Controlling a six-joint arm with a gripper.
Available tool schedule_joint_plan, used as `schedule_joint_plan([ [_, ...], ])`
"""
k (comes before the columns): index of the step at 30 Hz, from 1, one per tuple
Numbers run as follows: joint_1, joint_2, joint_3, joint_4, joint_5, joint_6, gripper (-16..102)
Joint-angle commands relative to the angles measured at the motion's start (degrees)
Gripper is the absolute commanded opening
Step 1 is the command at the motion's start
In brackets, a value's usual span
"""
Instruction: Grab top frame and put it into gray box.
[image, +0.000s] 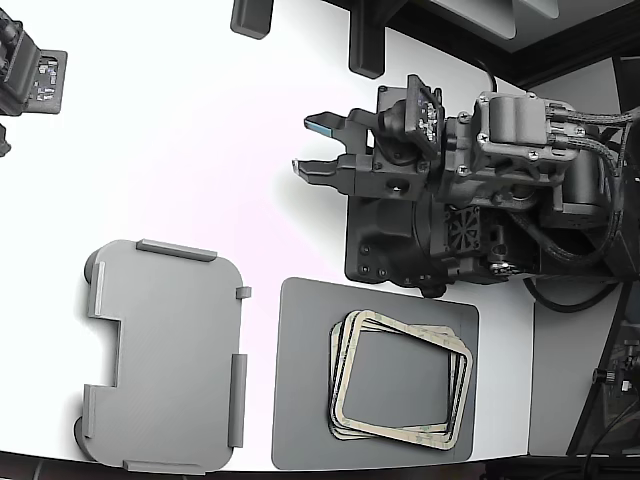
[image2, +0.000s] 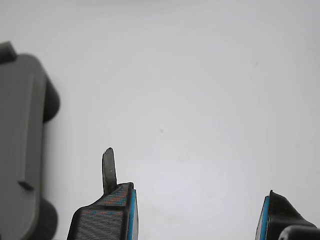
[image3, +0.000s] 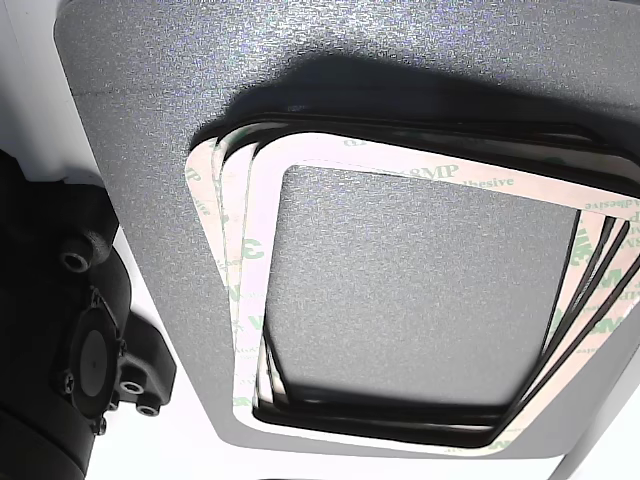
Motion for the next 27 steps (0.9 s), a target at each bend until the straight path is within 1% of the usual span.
schedule_joint_plan([
  [1, -0.8, 1.2, -1.5, -0.1, 1.5, 1.0, 100],
  [9, -0.8, 1.0, -1.8, -0.2, 1.7, 1.2, 100],
  [11, -0.8, -1.7, -4.0, -0.4, 1.2, 1.0, 100],
  [14, 0.1, -7.9, -9.8, -0.5, -0.2, -0.7, 95],
  [16, 2.1, -11.2, -13.3, 0.2, -0.6, -4.0, 100],
  [17, 3.3, -12.7, -14.9, 1.2, -0.6, -6.2, 100],
  [20, 6.7, -15.8, -19.1, 4.9, -1.1, -23.0, 100],
  [21, 8.3, -17.1, -21.0, 6.4, -0.5, -25.4, 100],
  [23, 11.1, -20.5, -26.3, 11.8, -0.4, -30.4, 100],
  [25, 14.9, -23.8, -31.5, 15.3, 2.2, -37.7, 100],
  [27, 17.2, -27.1, -36.9, 18.7, 1.7, -44.4, 100],
])
